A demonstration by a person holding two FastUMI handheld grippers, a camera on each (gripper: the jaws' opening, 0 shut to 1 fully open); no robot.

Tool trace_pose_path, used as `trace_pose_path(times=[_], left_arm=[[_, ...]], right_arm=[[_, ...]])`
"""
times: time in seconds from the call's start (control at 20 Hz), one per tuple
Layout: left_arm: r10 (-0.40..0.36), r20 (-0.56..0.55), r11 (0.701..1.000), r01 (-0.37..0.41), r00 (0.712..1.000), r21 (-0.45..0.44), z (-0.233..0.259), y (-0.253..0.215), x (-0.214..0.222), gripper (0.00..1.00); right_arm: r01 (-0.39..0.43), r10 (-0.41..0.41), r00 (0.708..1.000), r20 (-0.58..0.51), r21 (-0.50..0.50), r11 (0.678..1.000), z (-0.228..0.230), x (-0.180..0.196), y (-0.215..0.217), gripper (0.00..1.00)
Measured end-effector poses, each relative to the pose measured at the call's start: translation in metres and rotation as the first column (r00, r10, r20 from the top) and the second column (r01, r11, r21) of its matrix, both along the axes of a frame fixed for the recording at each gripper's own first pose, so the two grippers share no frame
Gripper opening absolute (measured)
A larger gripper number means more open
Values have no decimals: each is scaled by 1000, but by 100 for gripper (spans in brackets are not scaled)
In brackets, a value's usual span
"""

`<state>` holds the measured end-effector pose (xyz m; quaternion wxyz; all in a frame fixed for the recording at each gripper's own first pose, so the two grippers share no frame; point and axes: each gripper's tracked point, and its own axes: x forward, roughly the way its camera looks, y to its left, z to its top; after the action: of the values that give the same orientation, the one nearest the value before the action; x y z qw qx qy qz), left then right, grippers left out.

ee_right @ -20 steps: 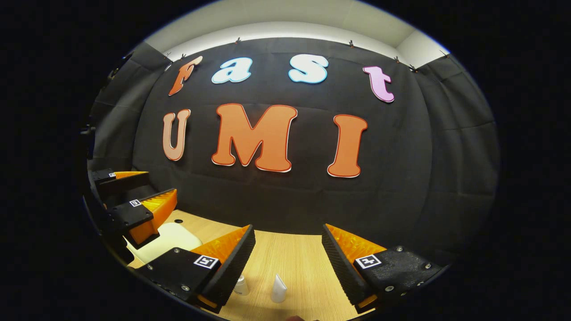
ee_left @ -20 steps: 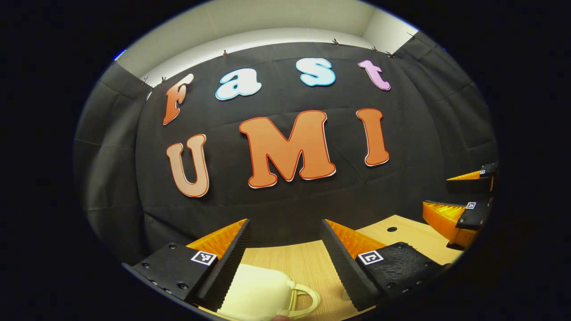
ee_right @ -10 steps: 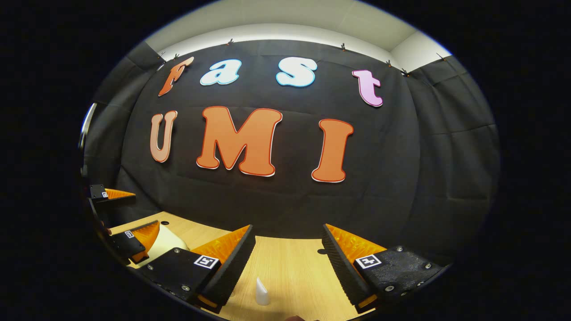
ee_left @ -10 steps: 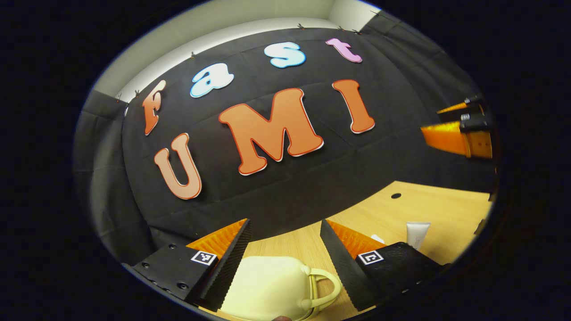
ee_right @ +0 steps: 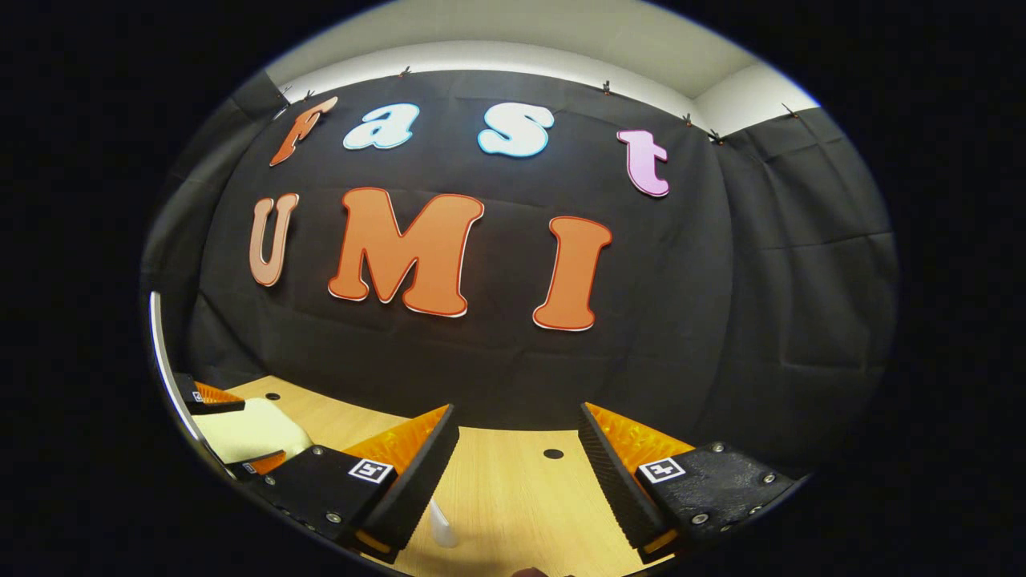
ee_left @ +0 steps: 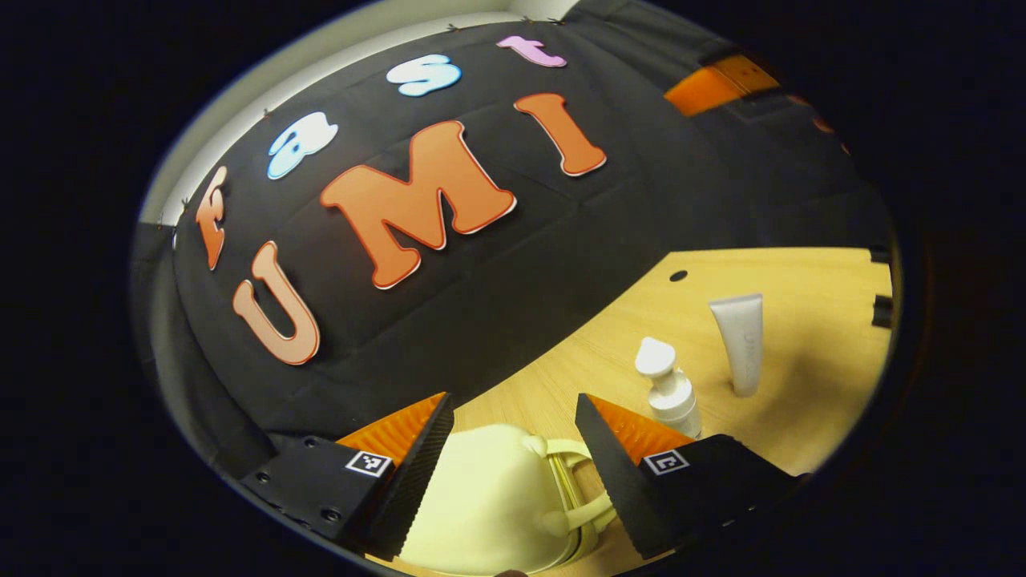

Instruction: First open the suitcase, pack the skin care products into it, and then close the suitcase.

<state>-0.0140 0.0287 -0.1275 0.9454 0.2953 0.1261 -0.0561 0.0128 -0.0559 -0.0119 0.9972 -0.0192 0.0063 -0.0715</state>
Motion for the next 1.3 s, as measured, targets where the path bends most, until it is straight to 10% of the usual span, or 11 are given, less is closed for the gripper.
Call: trace_pose_path(times=[0.8,1.1,1.3], left_arm=[[-70,-277,951,148,958,273,-134,11,-12,94],[-64,-292,918,171,954,358,-145,11,-13,70],[-64,-258,890,172,964,423,-141,10,-7,29]], right_arm=[[44,-44,999,-32,7,999,-13,-4,-7,96],[46,-46,998,-41,13,999,-18,-6,-7,96],[38,-38,998,-42,11,999,-19,-6,-4,96]])
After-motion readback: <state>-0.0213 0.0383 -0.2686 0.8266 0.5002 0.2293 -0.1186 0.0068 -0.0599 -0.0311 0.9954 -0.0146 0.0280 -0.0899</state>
